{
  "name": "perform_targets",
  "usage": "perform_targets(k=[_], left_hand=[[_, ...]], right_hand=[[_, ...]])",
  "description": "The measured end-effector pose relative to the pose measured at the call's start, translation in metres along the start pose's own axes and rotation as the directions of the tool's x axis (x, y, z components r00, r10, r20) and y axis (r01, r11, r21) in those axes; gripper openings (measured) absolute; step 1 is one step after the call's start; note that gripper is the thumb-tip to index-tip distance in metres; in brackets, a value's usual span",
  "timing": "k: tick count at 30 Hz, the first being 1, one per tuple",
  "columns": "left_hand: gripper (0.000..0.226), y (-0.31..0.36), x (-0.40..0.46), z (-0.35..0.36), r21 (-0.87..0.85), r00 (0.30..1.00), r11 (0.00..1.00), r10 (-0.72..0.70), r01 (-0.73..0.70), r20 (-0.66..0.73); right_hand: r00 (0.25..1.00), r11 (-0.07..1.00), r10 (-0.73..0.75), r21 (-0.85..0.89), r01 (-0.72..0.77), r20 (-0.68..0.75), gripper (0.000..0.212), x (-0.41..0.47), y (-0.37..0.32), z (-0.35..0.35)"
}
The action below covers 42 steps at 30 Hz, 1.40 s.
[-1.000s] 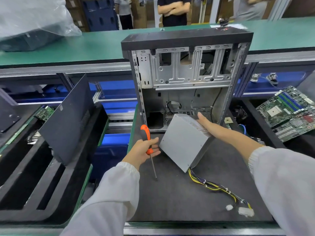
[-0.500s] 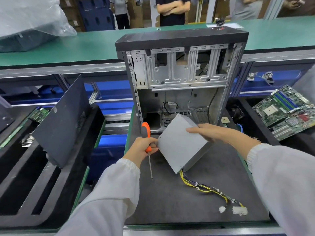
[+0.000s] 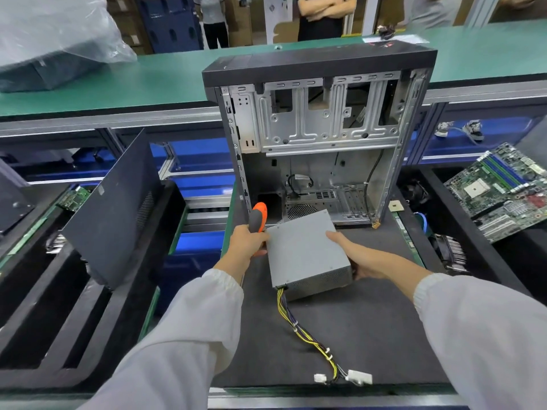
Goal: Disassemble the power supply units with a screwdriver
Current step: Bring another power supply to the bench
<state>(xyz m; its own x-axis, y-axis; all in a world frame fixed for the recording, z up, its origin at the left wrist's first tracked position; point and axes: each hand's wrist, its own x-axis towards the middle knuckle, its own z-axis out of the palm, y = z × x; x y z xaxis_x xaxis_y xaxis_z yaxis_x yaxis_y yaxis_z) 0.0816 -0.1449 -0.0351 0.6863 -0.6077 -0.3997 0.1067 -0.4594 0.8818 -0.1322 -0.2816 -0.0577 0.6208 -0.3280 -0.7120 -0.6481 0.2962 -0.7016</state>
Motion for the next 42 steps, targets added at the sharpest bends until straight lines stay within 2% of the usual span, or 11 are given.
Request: perform_targets(k=[7, 11, 16, 20, 23, 26, 28, 33, 36, 39, 42], left_hand=[[0.036, -0.003, -0.001, 0.0, 0.081, 0.996, 0.996, 0.037, -0.044, 0.079], [0.025, -0.006, 0.0, -0.01, 0.152, 0.998, 0.986, 0.065, -0.068, 0.025], [0.021, -0.011, 0.002, -0.026, 0.296, 0.999, 0.955, 0.016, -0.024, 0.03], [0.025, -0.013, 0.001, -0.038, 0.418, 0.998, 0.908, -0.017, -0.009, 0.06], [0.028, -0.008, 0.004, -0.045, 0.457, 0.992, 0.89, -0.043, -0.015, 0.117], [0.025, -0.004, 0.006, -0.04, 0.464, 0.994, 0.885, -0.014, -0.04, 0.112], [0.026, -0.002, 0.005, -0.031, 0.471, 0.994, 0.88, 0.015, -0.066, 0.112], [0.033, 0.0, 0.003, -0.028, 0.476, 0.99, 0.879, -0.034, -0.035, 0.136], [0.031, -0.003, -0.001, -0.028, 0.502, 0.993, 0.862, 0.006, -0.066, 0.12], [0.024, -0.006, -0.002, -0.023, 0.36, 0.989, 0.921, 0.129, -0.148, 0.078], [0.025, -0.004, -0.006, -0.022, 0.273, 0.976, 0.944, 0.143, -0.184, 0.165]], right_hand=[[0.999, 0.999, -0.047, -0.025, 0.047, -0.01, 0.068, 0.0, 0.007, -0.006], [0.996, 0.996, -0.059, -0.066, 0.055, -0.065, 0.065, -0.001, -0.007, -0.008], [0.973, 0.935, -0.147, -0.345, 0.078, -0.179, 0.049, 0.005, -0.028, 0.002], [0.978, 0.861, -0.165, -0.503, 0.079, -0.128, 0.049, 0.0, -0.041, 0.017], [0.961, 0.684, -0.21, -0.729, 0.013, -0.179, 0.071, -0.006, -0.05, 0.033], [0.94, 0.586, -0.237, -0.808, -0.064, -0.247, 0.132, -0.014, -0.05, 0.073], [0.933, 0.443, -0.261, -0.889, -0.113, -0.248, 0.15, -0.014, -0.044, 0.098], [0.954, 0.248, -0.215, -0.956, -0.155, -0.21, 0.146, -0.016, -0.046, 0.111], [0.984, 0.091, -0.166, -0.994, -0.058, -0.072, 0.143, -0.024, -0.056, 0.106], [0.989, -0.122, -0.129, -0.991, 0.06, 0.076, 0.139, -0.032, -0.061, 0.1], [0.978, -0.291, -0.071, -0.942, 0.168, 0.196, 0.134, -0.037, -0.065, 0.098]])
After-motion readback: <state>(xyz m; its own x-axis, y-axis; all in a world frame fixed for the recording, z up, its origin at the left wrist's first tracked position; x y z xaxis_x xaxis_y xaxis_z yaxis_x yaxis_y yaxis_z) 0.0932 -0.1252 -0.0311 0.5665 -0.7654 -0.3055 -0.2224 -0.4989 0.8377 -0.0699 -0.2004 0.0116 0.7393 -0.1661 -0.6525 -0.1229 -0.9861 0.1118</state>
